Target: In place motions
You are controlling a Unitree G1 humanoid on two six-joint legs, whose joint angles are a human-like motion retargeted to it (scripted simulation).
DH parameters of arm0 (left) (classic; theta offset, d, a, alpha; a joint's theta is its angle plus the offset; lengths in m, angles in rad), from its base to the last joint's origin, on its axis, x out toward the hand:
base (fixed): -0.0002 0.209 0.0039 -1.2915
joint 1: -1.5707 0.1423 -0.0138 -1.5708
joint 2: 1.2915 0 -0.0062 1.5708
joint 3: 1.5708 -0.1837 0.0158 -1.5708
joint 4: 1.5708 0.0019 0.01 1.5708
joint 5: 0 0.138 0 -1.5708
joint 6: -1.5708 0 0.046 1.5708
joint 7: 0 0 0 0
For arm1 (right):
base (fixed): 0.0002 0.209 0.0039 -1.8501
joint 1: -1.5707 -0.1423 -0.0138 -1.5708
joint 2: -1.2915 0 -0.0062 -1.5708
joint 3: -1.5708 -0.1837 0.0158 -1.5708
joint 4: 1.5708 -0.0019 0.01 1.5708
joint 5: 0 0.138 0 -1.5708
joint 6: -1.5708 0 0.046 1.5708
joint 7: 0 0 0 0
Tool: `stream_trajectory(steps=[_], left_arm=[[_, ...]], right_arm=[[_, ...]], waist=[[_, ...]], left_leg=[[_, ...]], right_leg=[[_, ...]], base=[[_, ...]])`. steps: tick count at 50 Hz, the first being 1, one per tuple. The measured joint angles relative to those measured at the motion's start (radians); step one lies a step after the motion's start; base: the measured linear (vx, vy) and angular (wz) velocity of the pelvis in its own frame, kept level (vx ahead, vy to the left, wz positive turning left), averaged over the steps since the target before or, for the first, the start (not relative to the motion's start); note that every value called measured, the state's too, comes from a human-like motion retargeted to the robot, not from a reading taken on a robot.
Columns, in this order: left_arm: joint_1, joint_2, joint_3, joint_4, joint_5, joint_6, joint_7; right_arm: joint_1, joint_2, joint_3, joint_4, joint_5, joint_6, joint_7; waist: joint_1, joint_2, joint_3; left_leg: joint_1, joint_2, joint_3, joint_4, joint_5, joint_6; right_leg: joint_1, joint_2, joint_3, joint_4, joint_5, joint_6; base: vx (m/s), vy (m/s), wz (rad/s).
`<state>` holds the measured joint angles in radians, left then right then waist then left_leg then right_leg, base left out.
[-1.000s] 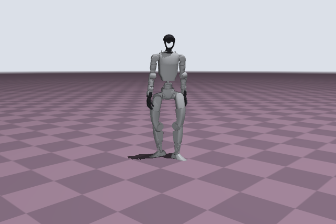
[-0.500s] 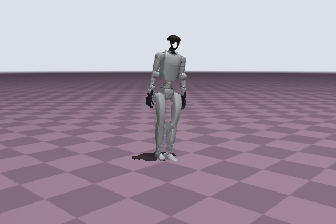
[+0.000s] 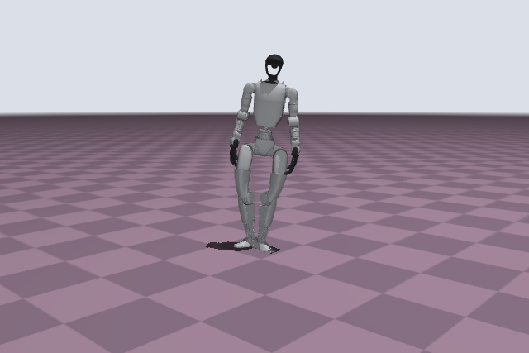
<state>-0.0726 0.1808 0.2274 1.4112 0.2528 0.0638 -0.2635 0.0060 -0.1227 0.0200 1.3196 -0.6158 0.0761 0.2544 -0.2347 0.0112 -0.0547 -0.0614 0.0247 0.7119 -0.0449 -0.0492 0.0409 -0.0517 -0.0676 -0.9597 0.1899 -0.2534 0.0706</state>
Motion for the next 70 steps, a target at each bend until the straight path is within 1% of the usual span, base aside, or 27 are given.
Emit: stream_trajectory(steps=[3,7,9,13,18,20,21,23,25,27,30,34,37,41,43,45,47,48,50,54,58,59,63,65,67,68,70], left_arm=[[0.028,-0.003,0.070,0.035,-0.020,0.002,0.028],[0.056,-0.003,0.144,0.105,-0.040,0.006,0.036],[0.068,-0.001,0.159,0.137,-0.023,0.009,0.048],[0.094,-0.007,0.145,0.166,0.020,0.014,0.101],[0.122,-0.024,0.132,0.142,0.078,0.045,0.132],[0.130,-0.033,0.135,0.129,0.100,0.058,0.144],[0.131,-0.037,0.134,0.122,0.102,0.064,0.155],[0.132,-0.042,0.129,0.112,0.096,0.070,0.173],[0.128,-0.044,0.116,0.107,0.084,0.068,0.184],[0.124,-0.051,0.109,0.112,0.083,0.061,0.182],[0.116,-0.075,0.100,0.119,0.063,0.057,0.183],[0.108,-0.099,0.088,0.102,0.050,0.058,0.183],[0.106,-0.106,0.066,0.085,0.076,0.058,0.187],[0.105,-0.096,0.028,0.063,0.120,0.053,0.182],[0.107,-0.091,0.016,0.054,0.140,0.053,0.180],[0.111,-0.088,0.012,0.048,0.149,0.052,0.177],[0.114,-0.090,0.027,0.041,0.148,0.052,0.172],[0.117,-0.091,0.034,0.036,0.144,0.052,0.170],[0.124,-0.093,0.041,0.026,0.133,0.049,0.165],[0.124,-0.093,0.040,0.022,0.114,0.052,0.165],[0.121,-0.092,0.054,0.008,0.111,0.048,0.159],[0.123,-0.090,0.056,0.000,0.111,0.045,0.153],[0.123,-0.072,0.062,-0.033,0.120,0.036,0.137],[0.119,-0.062,0.067,-0.043,0.126,0.032,0.135],[0.106,-0.053,0.068,-0.050,0.131,0.032,0.136],[0.095,-0.051,0.066,-0.052,0.130,0.031,0.136],[0.081,-0.054,0.067,-0.059,0.117,0.024,0.138]], right_arm=[[-0.019,-0.010,-0.026,0.035,0.049,0.023,-0.008],[-0.047,-0.020,-0.070,0.090,0.162,0.047,-0.033],[-0.058,-0.027,-0.094,0.123,0.234,0.053,-0.053],[-0.057,-0.043,-0.150,0.186,0.334,0.069,-0.096],[-0.035,-0.054,-0.184,0.259,0.382,0.088,-0.137],[-0.020,-0.054,-0.186,0.272,0.396,0.089,-0.128],[-0.014,-0.051,-0.186,0.275,0.402,0.085,-0.116],[-0.008,-0.043,-0.184,0.277,0.409,0.082,-0.099],[-0.009,-0.033,-0.180,0.272,0.405,0.084,-0.090],[-0.012,-0.028,-0.165,0.262,0.390,0.086,-0.086],[-0.027,-0.025,-0.135,0.238,0.343,0.087,-0.085],[-0.049,-0.025,-0.084,0.187,0.252,0.077,-0.075],[-0.059,-0.023,-0.055,0.153,0.188,0.067,-0.068],[-0.067,-0.019,-0.028,0.137,0.143,0.065,-0.067],[-0.065,-0.017,-0.023,0.138,0.136,0.066,-0.060],[-0.061,-0.015,-0.025,0.144,0.137,0.069,-0.050],[-0.061,-0.013,-0.022,0.152,0.148,0.073,-0.052],[-0.060,-0.012,-0.021,0.156,0.156,0.074,-0.059],[-0.055,-0.014,-0.023,0.165,0.167,0.073,-0.071],[-0.045,-0.022,-0.039,0.180,0.157,0.073,-0.071],[-0.041,-0.025,-0.038,0.193,0.162,0.074,-0.075],[-0.042,-0.024,-0.038,0.200,0.168,0.075,-0.079],[-0.047,-0.013,-0.036,0.224,0.196,0.078,-0.085],[-0.043,-0.010,-0.029,0.234,0.201,0.074,-0.086],[-0.034,-0.014,-0.027,0.237,0.174,0.070,-0.085],[-0.029,-0.017,-0.029,0.236,0.155,0.070,-0.083],[-0.019,-0.027,-0.022,0.231,0.115,0.073,-0.079]], waist=[[0.010,0.002,-0.014],[-0.023,-0.002,-0.025],[-0.038,0.000,-0.030],[-0.074,0.012,-0.045],[-0.101,0.007,-0.070],[-0.097,-0.012,-0.080],[-0.089,-0.037,-0.082],[-0.064,-0.085,-0.080],[-0.029,-0.126,-0.068],[-0.001,-0.126,-0.055],[0.030,-0.106,-0.035],[0.035,-0.081,-0.023],[0.038,-0.041,-0.019],[0.048,0.007,-0.003],[0.050,0.023,-0.001],[0.034,0.044,-0.014],[0.067,0.047,-0.028],[0.090,0.046,-0.029],[0.102,0.042,-0.033],[0.071,0.050,-0.031],[0.079,0.060,-0.027],[0.067,0.065,-0.024],[-0.008,0.077,0.010],[-0.009,0.068,0.016],[0.004,0.054,0.025],[0.005,0.038,0.035],[0.072,-0.008,0.052]], left_leg=[[0.031,0.020,0.141,-0.006,-0.038,-0.018],[0.063,0.028,0.238,0.011,-0.083,-0.039],[0.080,0.034,0.280,0.026,-0.100,-0.052],[0.099,0.058,0.322,0.074,-0.115,-0.074],[0.136,0.074,0.355,0.145,-0.100,-0.090],[0.152,0.083,0.360,0.200,-0.067,-0.072],[0.156,0.091,0.354,0.258,-0.050,-0.037],[0.148,0.107,0.312,0.381,-0.039,0.039],[0.080,0.160,0.176,0.597,-0.065,0.130],[0.011,0.168,0.012,0.709,-0.071,0.114],[-0.048,0.088,-0.190,0.726,-0.083,0.073],[-0.056,0.050,-0.185,0.636,-0.142,0.081],[-0.072,0.009,-0.227,0.513,-0.154,0.054],[-0.056,-0.011,-0.222,0.342,-0.125,0.019],[-0.044,-0.015,-0.189,0.275,-0.071,0.056],[-0.051,-0.027,-0.267,0.260,-0.077,0.029],[-0.040,0.013,-0.159,0.249,-0.074,0.007],[-0.048,0.004,-0.194,0.243,-0.069,-0.001],[-0.025,0.025,-0.121,0.221,-0.061,-0.021],[-0.041,-0.012,-0.249,0.184,-0.045,-0.006],[-0.083,-0.001,-0.327,0.192,-0.030,-0.010],[-0.096,0.002,-0.359,0.197,-0.024,-0.007],[-0.161,-0.008,-0.527,0.235,0.006,0.005],[-0.192,-0.024,-0.577,0.252,0.023,0.006],[-0.212,-0.065,-0.664,0.251,0.053,0.012],[-0.219,-0.105,-0.722,0.248,0.075,0.017],[-0.225,-0.176,-0.776,0.232,0.115,0.026]], right_leg=[[-0.008,-0.005,-0.040,0.006,0.028,-0.037],[-0.002,-0.002,-0.064,-0.036,0.140,-0.078],[-0.023,0.005,0.010,-0.044,0.181,-0.088],[-0.054,0.027,0.138,-0.055,0.173,-0.106],[-0.062,0.044,0.261,-0.082,0.130,-0.077],[-0.058,0.026,0.301,-0.083,0.094,-0.047],[-0.052,0.001,0.321,-0.080,0.076,-0.029],[-0.039,-0.047,0.360,-0.072,0.056,-0.001],[-0.024,-0.088,0.403,-0.059,0.052,0.017],[-0.020,-0.087,0.439,-0.047,0.062,0.012],[-0.015,-0.069,0.488,-0.043,0.083,0.001],[-0.015,-0.060,0.539,-0.044,0.098,0.002],[-0.021,-0.025,0.569,-0.048,0.117,-0.003],[-0.016,0.036,0.596,-0.051,0.171,-0.040],[-0.010,0.056,0.606,-0.053,0.184,-0.051],[-0.012,0.080,0.603,-0.058,0.189,-0.060],[-0.026,0.087,0.654,-0.055,0.193,-0.062],[-0.024,0.090,0.685,-0.053,0.194,-0.061],[-0.023,0.093,0.702,-0.053,0.194,-0.065],[-0.030,0.103,0.636,-0.032,0.188,-0.081],[-0.048,0.110,0.645,0.028,0.191,-0.025],[-0.062,0.119,0.691,0.051,0.197,-0.006],[-0.095,0.205,1.042,0.144,0.157,0.102],[-0.077,0.232,1.150,0.139,0.116,0.121],[-0.059,0.204,1.040,0.110,0.091,0.046],[-0.051,0.159,0.909,0.089,0.090,-0.006],[-0.020,0.127,0.835,0.062,0.077,-0.039]], base=[[-0.45,0.33,-3.12],[-0.38,0.34,-2.46],[-0.38,0.34,-2.00],[-0.29,0.28,-1.19],[-0.21,0.24,-0.94],[-0.25,0.23,-1.08],[-0.19,0.20,-1.29],[-0.17,0.16,-1.47],[-0.19,0.15,-1.67],[-0.11,0.15,-1.58],[-0.17,0.15,-1.39],[-0.16,0.11,-1.15],[-0.11,0.03,-0.93],[-0.03,-0.07,-0.76],[0.05,-0.12,-0.43],[0.07,-0.16,-0.19],[0.03,-0.18,-0.92],[0.05,-0.20,-0.89],[0.09,-0.23,-0.22],[0.09,-0.21,1.04],[0.07,-0.28,0.98],[0.07,-0.35,1.87],[0.02,-0.34,2.63],[0.03,-0.40,2.50],[0.04,-0.37,2.84],[0.05,-0.33,3.02],[0.13,-0.36,2.27]])
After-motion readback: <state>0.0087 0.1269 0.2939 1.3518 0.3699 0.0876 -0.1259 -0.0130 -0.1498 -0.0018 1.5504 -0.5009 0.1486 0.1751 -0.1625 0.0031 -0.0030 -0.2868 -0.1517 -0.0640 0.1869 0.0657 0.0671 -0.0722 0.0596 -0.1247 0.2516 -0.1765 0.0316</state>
